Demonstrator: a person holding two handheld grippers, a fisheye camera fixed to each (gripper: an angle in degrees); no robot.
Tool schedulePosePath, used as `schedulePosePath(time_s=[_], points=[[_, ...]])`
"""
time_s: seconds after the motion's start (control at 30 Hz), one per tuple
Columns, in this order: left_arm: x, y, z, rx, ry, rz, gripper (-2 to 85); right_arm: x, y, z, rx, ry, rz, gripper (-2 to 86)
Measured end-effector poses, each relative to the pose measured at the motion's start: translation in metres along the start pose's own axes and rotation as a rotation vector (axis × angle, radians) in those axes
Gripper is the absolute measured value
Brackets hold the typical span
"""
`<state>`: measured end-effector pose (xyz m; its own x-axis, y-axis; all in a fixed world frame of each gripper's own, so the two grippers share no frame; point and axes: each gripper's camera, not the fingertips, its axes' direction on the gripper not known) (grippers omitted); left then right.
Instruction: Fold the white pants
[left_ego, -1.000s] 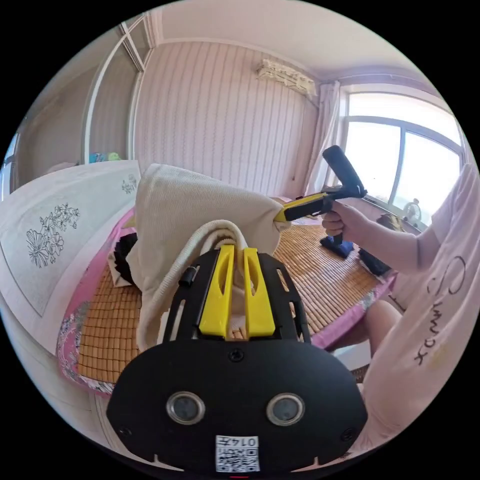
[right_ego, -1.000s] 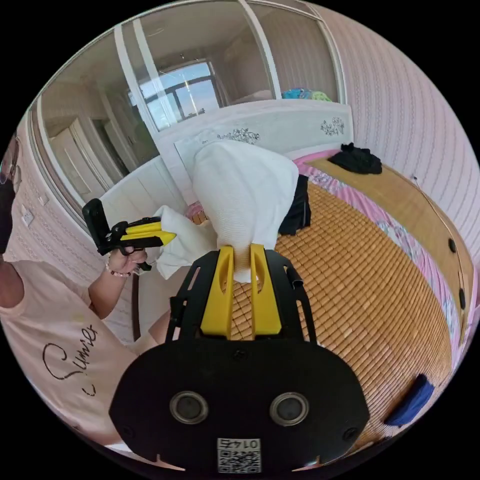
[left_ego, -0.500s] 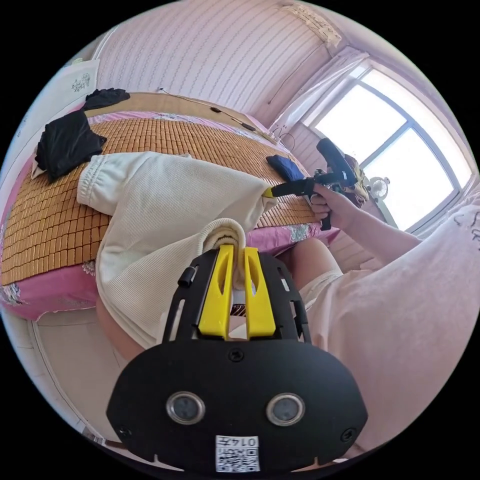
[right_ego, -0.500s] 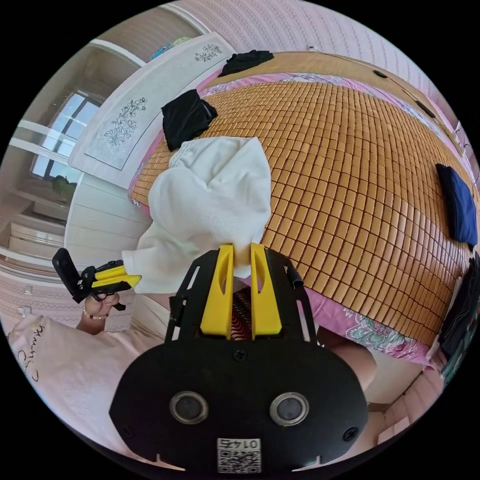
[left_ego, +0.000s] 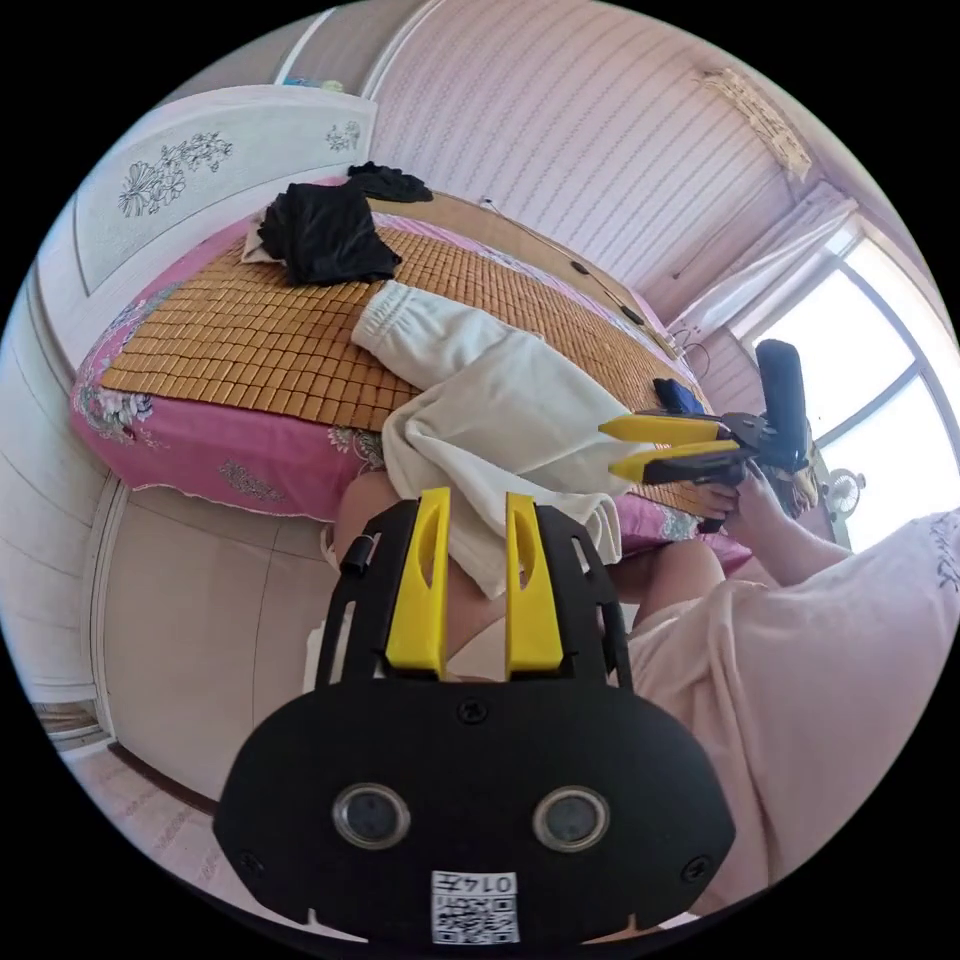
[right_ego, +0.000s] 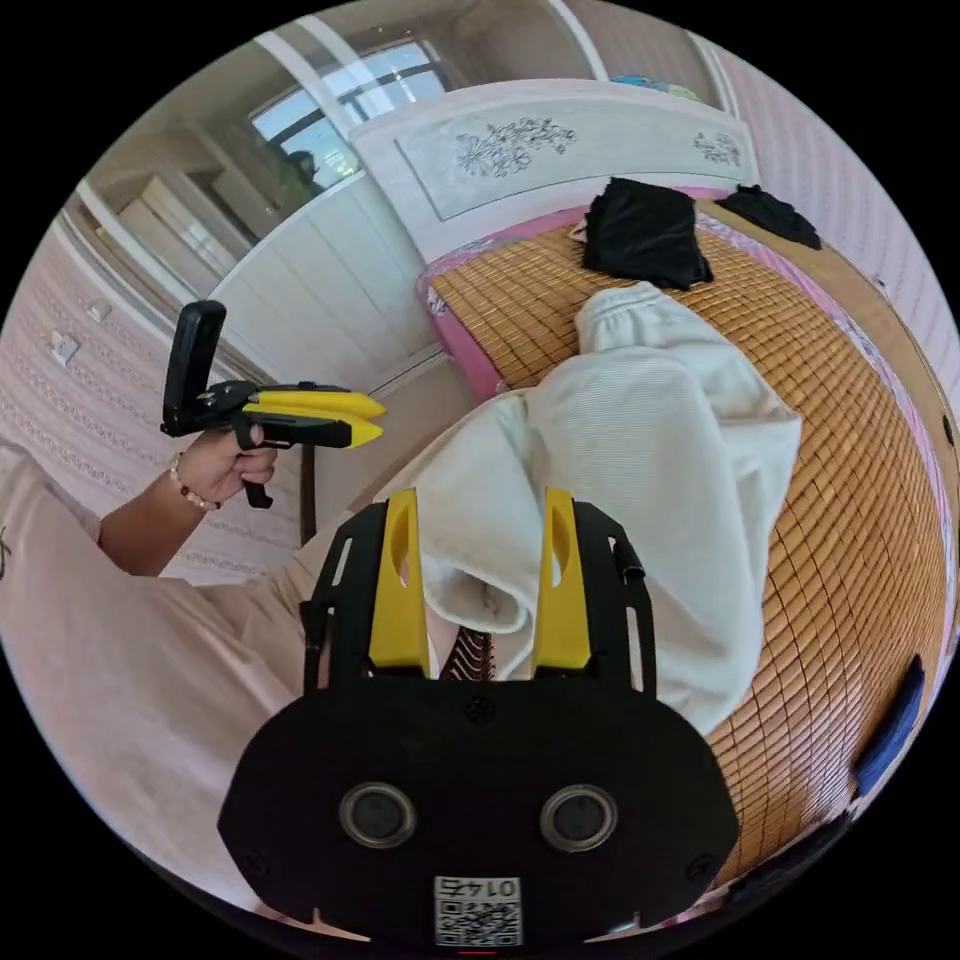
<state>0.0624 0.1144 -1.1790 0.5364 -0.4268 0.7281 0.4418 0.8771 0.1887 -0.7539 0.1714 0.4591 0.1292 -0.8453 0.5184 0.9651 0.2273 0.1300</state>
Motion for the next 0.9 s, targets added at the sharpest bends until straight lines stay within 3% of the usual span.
schedulePosePath(time_s=[0.13, 0.2, 0.27, 0.37, 0.57, 0.73, 0.83, 0.9], points=[[-0.017, -0.006, 0.041, -0.085, 0.042, -0.074, 10.1, 0.003, -0.014, 0.068, -0.260, -0.070, 0.029, 16.9], [-0.017, -0.011, 0.065, -0.156, 0.039, -0.083, 9.9, 0.011, -0.008, 0.065, -0.227, -0.171, 0.068, 12.7], [-0.013, -0.017, 0.085, -0.242, 0.031, -0.070, 9.2, 0.018, -0.002, 0.057, -0.203, -0.166, 0.090, 6.3], [0.003, -0.026, 0.097, -0.283, -0.019, 0.016, 5.9, 0.032, 0.008, 0.029, -0.141, -0.150, 0.111, 3.6], [0.032, -0.044, 0.079, -0.222, 0.047, 0.113, -0.4, 0.090, 0.056, -0.125, 0.233, -0.091, 0.257, 2.1], [0.123, -0.069, 0.018, 0.023, 0.330, 0.452, -0.8, 0.127, 0.119, -0.314, 0.652, 0.138, 0.338, 2.1], [0.217, -0.087, 0.010, 0.090, 0.509, 0.749, -0.4, 0.136, 0.141, -0.397, 0.717, 0.399, 0.397, 2.7], [0.283, -0.097, 0.011, 0.154, 0.679, 0.914, 0.3, 0.153, 0.146, -0.428, 0.649, 0.574, 0.477, 3.4]])
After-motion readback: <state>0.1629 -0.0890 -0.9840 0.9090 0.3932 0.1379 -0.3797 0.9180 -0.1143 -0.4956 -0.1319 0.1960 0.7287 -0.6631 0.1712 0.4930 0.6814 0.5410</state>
